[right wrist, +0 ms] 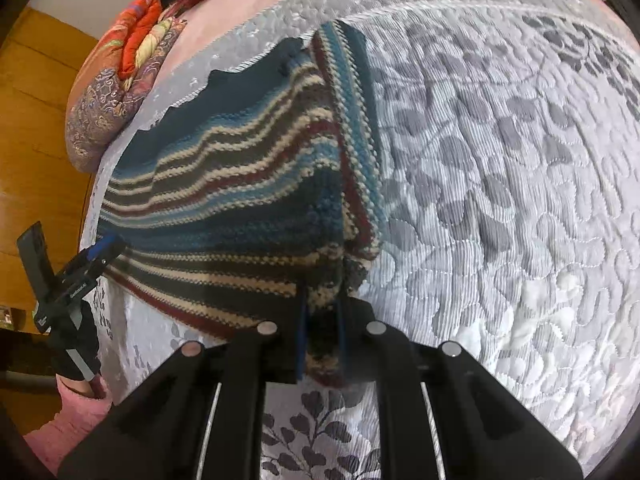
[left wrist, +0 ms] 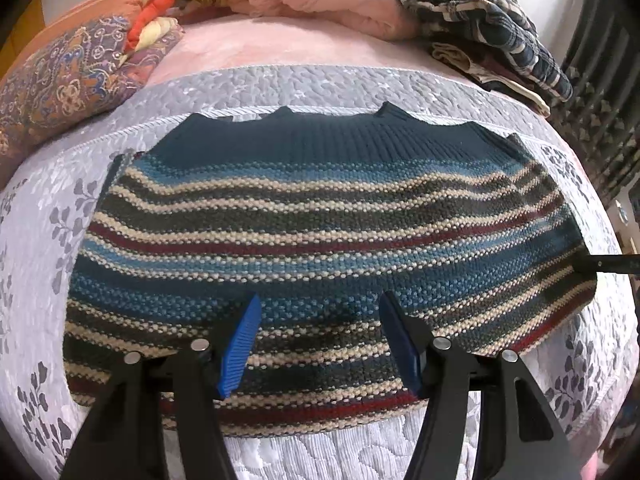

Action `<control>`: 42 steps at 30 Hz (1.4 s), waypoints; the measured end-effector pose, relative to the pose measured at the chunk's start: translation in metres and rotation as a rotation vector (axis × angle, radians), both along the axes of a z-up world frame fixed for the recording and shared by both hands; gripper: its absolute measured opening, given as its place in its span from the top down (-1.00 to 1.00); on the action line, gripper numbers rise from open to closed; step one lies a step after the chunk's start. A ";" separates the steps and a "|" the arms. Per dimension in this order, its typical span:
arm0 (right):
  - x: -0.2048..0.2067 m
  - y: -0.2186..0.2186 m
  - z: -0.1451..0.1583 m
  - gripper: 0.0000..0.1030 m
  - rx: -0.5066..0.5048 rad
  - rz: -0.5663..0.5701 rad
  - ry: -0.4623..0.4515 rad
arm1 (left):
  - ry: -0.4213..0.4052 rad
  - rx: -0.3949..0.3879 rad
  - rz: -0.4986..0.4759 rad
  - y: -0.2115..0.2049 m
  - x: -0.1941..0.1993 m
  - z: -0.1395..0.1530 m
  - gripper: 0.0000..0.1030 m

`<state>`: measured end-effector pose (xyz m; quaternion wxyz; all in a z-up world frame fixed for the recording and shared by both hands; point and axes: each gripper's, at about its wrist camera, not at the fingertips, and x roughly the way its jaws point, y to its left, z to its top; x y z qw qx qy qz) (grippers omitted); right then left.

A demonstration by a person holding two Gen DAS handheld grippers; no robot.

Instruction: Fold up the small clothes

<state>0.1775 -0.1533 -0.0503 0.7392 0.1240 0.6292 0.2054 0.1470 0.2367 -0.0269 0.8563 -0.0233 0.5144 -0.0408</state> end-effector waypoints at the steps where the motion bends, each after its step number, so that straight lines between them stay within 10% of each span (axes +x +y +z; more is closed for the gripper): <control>1: 0.000 -0.001 -0.002 0.79 0.002 -0.002 0.000 | -0.001 0.003 0.001 0.000 0.000 -0.001 -0.20; 19: -0.002 -0.001 -0.017 0.79 0.010 -0.037 -0.004 | -0.001 0.019 0.011 0.000 -0.001 -0.015 -0.20; 22: -0.002 0.000 -0.002 0.62 0.006 -0.042 -0.027 | 0.003 0.014 0.015 0.000 -0.001 -0.014 -0.20; 26: 0.005 -0.006 0.026 -0.15 0.013 -0.053 -0.089 | 0.002 -0.003 0.020 0.001 0.002 -0.007 -0.20; 42: 0.047 0.001 0.009 -0.31 0.030 -0.025 -0.027 | 0.010 -0.059 0.116 0.017 0.039 -0.002 -0.20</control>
